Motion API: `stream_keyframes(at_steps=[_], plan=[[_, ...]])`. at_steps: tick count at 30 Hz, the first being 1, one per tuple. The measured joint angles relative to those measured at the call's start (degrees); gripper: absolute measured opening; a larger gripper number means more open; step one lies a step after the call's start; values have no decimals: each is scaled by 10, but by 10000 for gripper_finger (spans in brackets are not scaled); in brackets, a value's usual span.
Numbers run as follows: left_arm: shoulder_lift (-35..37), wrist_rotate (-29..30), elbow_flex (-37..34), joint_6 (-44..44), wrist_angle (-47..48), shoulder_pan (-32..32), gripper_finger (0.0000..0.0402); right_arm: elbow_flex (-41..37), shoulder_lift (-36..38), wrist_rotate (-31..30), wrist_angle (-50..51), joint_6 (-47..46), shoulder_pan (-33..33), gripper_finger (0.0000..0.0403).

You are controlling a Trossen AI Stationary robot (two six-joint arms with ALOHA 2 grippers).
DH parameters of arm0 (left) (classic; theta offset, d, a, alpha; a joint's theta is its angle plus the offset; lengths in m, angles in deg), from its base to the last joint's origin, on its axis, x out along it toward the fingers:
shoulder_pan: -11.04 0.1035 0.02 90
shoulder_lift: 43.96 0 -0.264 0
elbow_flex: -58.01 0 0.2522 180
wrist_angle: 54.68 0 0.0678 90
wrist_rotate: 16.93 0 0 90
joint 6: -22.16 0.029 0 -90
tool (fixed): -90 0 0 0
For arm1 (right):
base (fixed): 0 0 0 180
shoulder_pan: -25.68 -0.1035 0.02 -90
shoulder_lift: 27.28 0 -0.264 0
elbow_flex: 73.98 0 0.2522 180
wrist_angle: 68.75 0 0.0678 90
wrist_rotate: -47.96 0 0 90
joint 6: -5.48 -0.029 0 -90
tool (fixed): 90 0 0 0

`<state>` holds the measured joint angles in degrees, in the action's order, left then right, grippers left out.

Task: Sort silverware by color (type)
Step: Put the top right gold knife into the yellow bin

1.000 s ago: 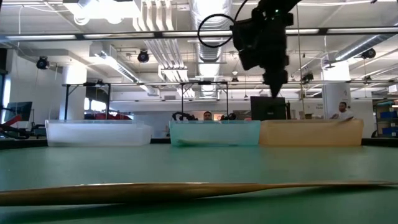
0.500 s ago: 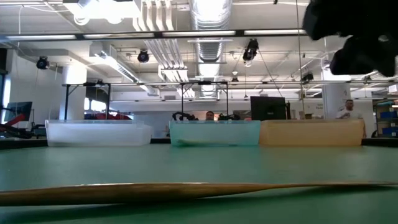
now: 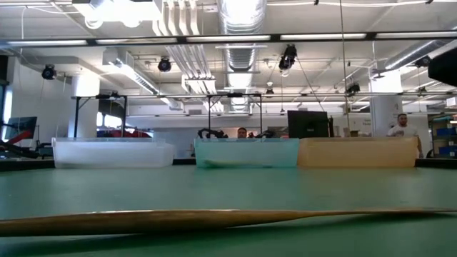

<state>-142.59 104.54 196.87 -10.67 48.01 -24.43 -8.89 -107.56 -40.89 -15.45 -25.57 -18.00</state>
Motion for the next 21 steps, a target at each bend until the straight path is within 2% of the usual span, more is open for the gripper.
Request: stream_keyframes(at_steps=[4,9,15,21], plan=[[0,8,0,-22,-3,-13,39,0,-42,8,-46,20,-6,137],[0,11,0,-38,-3,-16,39,19,-77,9,-48,24,-6,137],[0,22,0,-38,-4,-16,39,42,-117,48,-59,67,-6,137],[-1,25,0,-38,-4,-16,39,52,-156,43,-61,85,-6,137]])
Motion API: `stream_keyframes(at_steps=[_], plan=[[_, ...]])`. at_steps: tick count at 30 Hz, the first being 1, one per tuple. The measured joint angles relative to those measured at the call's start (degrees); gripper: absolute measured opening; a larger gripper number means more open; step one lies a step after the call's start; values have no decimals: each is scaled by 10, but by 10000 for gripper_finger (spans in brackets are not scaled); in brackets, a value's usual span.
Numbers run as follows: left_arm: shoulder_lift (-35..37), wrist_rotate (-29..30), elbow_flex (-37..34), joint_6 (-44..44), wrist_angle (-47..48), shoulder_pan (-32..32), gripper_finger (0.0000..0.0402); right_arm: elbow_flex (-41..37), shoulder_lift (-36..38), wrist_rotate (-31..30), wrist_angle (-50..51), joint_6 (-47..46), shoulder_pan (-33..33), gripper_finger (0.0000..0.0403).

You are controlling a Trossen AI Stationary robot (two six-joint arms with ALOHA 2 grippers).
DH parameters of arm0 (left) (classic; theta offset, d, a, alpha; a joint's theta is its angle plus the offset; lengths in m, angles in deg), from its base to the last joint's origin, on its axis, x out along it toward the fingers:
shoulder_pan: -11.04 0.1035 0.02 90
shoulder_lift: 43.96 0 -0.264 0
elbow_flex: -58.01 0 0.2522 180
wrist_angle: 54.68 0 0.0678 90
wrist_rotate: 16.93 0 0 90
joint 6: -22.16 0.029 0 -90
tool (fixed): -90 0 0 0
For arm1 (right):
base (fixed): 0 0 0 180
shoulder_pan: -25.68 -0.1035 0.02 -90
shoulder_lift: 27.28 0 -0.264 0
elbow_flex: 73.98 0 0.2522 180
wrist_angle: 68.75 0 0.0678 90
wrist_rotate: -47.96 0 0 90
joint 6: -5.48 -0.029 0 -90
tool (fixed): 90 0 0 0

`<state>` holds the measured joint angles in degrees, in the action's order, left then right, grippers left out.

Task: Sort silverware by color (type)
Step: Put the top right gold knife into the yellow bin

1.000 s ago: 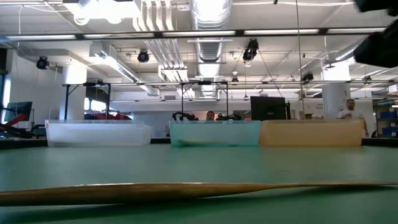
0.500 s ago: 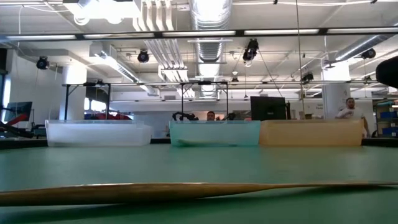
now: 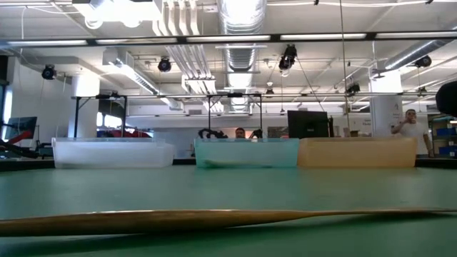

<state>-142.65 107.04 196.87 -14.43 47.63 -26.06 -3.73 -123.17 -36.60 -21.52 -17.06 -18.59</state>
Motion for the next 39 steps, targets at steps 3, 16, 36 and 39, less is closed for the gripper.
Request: stream_keyframes(at_steps=[3,16,36,39], plan=[[0,0,0,0,0,0,39,0,-21,-24,1,-13,-1,137],[0,12,0,0,0,0,39,-2,-70,-15,0,-109,5,60],[0,17,0,-2,-7,0,39,14,75,-99,26,-151,23,10],[0,17,0,-2,-10,0,39,11,102,-133,36,-150,37,9]])
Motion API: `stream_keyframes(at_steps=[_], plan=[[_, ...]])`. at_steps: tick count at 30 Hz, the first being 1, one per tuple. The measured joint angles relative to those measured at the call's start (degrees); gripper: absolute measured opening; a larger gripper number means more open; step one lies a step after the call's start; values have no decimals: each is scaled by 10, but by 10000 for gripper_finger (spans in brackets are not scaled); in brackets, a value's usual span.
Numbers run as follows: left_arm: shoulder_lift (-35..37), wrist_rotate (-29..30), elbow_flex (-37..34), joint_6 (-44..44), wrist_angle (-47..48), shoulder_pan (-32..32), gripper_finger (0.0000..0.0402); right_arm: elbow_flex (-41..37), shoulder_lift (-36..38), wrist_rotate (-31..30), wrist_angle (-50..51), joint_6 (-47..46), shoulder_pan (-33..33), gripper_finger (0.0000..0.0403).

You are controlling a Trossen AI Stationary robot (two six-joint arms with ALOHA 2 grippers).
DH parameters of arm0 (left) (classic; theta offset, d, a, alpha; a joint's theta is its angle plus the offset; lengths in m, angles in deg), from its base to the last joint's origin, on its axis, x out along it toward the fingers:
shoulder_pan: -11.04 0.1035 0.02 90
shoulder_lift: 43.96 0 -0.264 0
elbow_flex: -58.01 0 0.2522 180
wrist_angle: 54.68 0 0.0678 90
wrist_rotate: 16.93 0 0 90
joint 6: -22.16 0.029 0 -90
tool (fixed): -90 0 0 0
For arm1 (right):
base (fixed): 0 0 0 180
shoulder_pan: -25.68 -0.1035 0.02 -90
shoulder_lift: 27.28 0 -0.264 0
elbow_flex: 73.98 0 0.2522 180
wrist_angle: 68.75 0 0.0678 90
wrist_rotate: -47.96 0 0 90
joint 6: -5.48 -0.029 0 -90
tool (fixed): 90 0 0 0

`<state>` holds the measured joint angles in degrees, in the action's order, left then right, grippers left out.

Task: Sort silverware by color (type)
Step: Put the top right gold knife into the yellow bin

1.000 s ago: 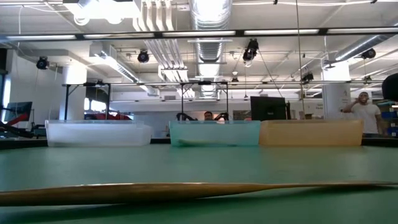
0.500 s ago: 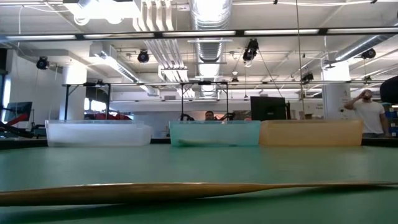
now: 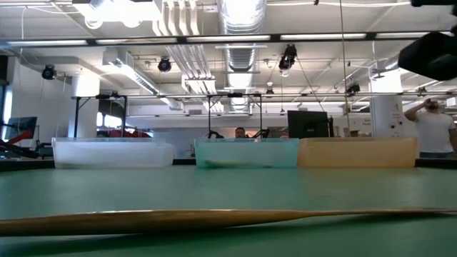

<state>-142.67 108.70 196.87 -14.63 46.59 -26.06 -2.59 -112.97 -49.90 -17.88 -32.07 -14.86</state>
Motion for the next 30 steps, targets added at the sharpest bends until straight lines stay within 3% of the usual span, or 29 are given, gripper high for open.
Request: stream_keyframes(at_steps=[6,25,30], plan=[[0,0,0,0,-1,0,39,1,57,-88,0,13,52,9],[0,1,0,18,0,0,39,1,184,-132,40,135,266,9],[0,81,0,15,10,2,39,1,217,-147,44,189,341,9]])
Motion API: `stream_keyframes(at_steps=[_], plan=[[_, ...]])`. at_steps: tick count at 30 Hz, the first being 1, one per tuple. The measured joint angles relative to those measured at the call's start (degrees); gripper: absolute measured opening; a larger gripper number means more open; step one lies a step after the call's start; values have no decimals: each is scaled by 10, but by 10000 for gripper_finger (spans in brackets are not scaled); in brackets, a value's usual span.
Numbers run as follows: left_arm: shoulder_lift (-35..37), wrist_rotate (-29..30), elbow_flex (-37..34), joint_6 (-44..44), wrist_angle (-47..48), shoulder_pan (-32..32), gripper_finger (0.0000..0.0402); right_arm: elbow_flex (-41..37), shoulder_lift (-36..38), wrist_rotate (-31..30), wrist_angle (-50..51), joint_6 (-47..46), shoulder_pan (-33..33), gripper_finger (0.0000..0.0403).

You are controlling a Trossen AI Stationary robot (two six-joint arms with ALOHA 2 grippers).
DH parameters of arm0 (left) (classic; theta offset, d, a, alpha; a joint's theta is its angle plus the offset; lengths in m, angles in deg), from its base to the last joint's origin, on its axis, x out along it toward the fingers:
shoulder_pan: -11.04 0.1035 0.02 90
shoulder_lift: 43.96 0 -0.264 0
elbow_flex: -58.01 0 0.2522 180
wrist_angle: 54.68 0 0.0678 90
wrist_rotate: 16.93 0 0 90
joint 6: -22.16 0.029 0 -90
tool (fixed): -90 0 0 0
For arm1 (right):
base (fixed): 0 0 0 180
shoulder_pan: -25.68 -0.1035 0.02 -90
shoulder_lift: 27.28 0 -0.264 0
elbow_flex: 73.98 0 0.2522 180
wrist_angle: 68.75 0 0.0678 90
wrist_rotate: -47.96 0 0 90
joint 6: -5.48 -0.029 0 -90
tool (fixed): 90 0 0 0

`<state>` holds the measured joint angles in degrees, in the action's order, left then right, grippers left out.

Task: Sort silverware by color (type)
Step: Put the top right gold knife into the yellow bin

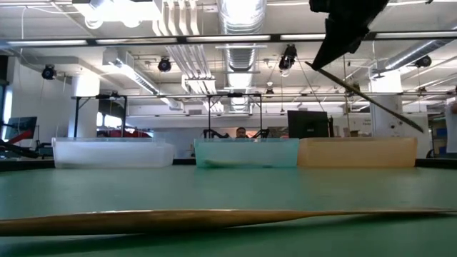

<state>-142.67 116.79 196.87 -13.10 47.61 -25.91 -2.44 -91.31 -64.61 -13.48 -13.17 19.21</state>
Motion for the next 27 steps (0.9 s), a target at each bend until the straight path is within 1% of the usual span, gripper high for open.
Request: stream_keyframes(at_steps=[2,4,13,21,27], plan=[[0,44,0,-2,3,3,39,0,9,-6,-1,24,35,9],[0,74,0,-2,7,8,39,0,14,-11,-1,52,71,9],[2,123,0,2,15,63,39,0,24,-11,-6,185,216,9],[11,128,0,26,15,149,39,0,-7,-10,-29,292,316,9],[13,129,0,52,15,196,39,1,-62,-11,-29,337,356,16]])
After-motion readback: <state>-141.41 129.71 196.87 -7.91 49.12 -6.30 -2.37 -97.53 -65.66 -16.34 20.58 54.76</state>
